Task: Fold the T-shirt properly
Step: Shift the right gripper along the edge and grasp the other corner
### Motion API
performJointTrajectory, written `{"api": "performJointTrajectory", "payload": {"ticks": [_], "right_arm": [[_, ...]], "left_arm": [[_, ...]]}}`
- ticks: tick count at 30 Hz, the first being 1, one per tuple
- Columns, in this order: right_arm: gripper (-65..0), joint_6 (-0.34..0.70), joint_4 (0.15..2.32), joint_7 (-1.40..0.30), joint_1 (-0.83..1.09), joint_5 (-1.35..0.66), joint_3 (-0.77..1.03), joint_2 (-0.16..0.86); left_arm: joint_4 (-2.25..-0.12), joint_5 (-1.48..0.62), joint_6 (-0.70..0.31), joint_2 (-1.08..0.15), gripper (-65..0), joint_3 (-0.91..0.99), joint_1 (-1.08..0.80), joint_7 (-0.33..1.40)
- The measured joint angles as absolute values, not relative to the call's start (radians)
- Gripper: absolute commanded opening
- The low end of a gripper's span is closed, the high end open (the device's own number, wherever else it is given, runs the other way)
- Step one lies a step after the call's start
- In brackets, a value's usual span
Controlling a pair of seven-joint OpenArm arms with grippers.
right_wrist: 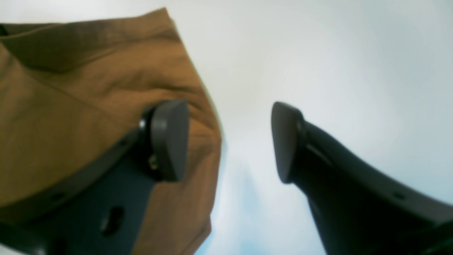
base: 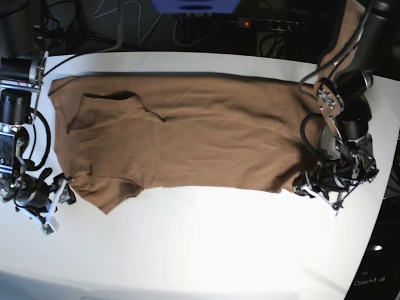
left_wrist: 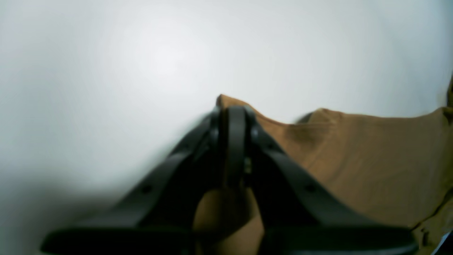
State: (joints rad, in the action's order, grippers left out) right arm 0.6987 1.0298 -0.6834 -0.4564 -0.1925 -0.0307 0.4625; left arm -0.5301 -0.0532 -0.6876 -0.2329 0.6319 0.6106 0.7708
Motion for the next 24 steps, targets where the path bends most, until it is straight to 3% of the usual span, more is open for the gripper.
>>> {"api": "performJointTrajectory", "payload": {"ticks": [8,24], "right_arm": [[-27.6,0.699,1.030,-0.683,-0.456,-0.192,-0.031,0.463],[-27.1,0.699,1.029,-0.681,-0.490,-0.193,-0.031,0.463]], "left_arm": [[-0.533,-0.110,-0.688,-0.233,-62.3,0.628,0.607,0.813],[-0.914,-0.265,-0.692,-0.224,-62.3,0.627,0.501,1.067]]}}
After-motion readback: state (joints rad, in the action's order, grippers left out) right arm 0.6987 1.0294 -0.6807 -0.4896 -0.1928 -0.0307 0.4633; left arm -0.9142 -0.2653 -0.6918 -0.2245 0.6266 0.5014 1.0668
